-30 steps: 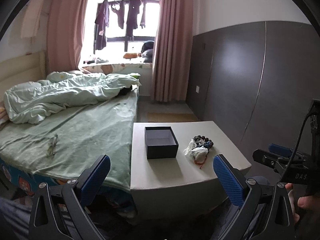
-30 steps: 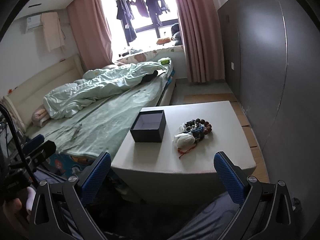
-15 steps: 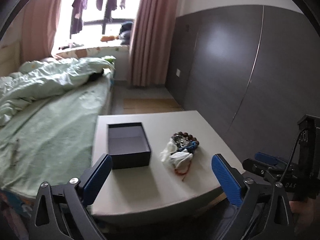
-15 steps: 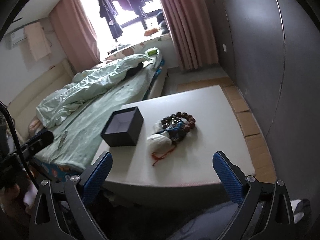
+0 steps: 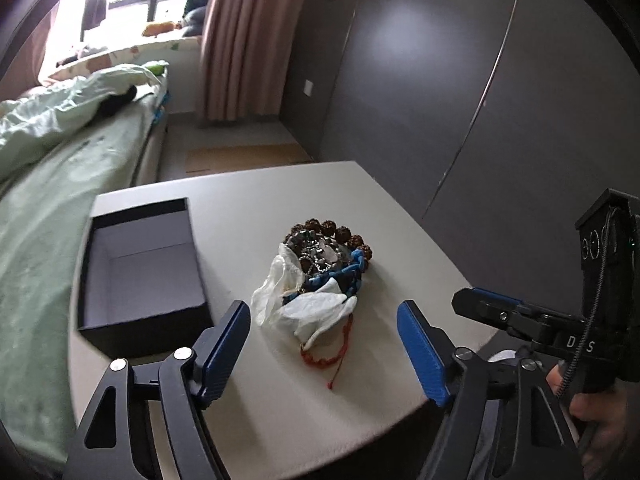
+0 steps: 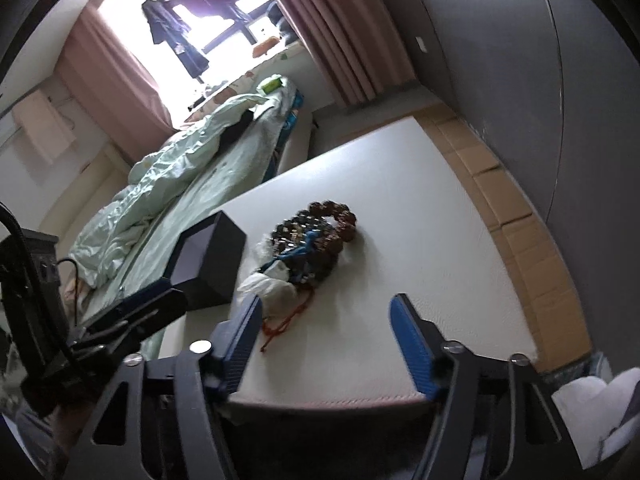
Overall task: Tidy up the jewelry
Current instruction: 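Reach the left gripper to the jewelry pile and grasp the white tissue, then drop tissue in black box with left gripper while right gripper grasps blue bracelet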
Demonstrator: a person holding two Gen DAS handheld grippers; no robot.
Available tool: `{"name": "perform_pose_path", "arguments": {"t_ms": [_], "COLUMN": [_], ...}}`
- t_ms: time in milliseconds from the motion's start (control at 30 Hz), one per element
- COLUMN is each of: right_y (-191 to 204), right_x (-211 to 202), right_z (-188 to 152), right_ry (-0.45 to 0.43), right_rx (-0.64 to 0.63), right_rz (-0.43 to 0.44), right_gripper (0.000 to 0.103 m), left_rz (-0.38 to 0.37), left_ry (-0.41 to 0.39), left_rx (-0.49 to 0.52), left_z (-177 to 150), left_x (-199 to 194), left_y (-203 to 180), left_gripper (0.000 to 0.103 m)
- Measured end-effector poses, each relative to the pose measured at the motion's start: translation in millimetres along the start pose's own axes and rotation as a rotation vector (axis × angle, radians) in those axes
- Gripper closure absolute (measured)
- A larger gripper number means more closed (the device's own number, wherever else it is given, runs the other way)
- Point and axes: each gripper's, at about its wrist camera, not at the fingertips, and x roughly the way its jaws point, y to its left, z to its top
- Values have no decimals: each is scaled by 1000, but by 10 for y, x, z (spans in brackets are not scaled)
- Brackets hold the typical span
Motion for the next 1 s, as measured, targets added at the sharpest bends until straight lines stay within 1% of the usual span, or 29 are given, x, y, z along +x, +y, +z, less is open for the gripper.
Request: {"name": "perform_pose_path", "arguments": {"t_ms": [67, 133, 200, 267, 300, 333, 367, 400, 500, 600, 700, 767, 833, 933, 1000], "right_y": [-42, -109, -147, -162, -168, -177, -190, -202, -197, -142, -44, 17, 69, 92, 100], "right_x": [91, 193, 274, 333, 362, 394, 429, 455, 500, 520, 568, 594, 630, 681, 732], "right_z": [15, 26, 31, 41, 43, 43, 47, 39, 41, 59, 71, 77, 90, 116, 134], "right_ry": [8, 19, 35, 37, 39, 45, 52, 59, 61, 49, 52, 58, 64, 70, 73], "right_rx": [16, 43, 66, 73, 75, 80, 88, 97, 100, 84, 58, 41, 30, 36, 37], "right_rz": [10, 26, 48, 70, 76, 79, 83, 85, 92, 110, 130, 136, 135, 140, 124], "right_gripper": [40, 40, 42, 44, 44, 44, 44, 44, 44, 44, 50, 51, 56, 59, 60], "left_rz": [-15, -40, -47, -46, -41, -35, -24, -17, -17, -29, -33, -30, -32, -37, -42], "left_ry": [15, 31, 53, 80, 91, 98, 100, 93, 49, 22, -10, -29, -45, -71, -86], "left_rx": [-3, -15, -22, -16, -14, -13, -15, -20, -39, -48, -45, -38, -39, -52, -67], "left_z": [12, -13, -55, -96, -121, -140, -157, -165, -170, -128, -86, -60, -34, 17, 60], "left_x": [118, 222, 318, 440, 476, 498, 516, 518, 415, 314, 183, 97, 44, -46, -117], "left_y": [31, 83, 115, 117, 116, 113, 113, 124, 151, 165, 147, 128, 120, 126, 158], "left_gripper": [34, 36, 48, 55, 65, 72, 87, 97, 102, 102, 102, 102, 102, 102, 102]}}
